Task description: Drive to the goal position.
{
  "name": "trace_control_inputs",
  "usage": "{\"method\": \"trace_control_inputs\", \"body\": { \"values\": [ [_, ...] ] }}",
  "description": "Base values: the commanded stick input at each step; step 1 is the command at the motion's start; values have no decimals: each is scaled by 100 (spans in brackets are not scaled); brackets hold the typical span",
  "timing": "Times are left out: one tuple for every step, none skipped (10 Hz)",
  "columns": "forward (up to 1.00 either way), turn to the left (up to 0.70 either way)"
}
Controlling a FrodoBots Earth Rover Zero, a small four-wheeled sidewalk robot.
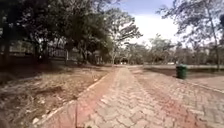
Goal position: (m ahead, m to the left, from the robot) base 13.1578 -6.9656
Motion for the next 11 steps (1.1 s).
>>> {"method": "trace_control_inputs", "body": {
  "values": [
    [85,0],
    [85,0],
    [85,0],
    [85,0],
    [85,0],
    [85,0],
    [85,0],
    [85,0],
    [85,0],
    [85,0],
    [85,-34]
  ]
}}
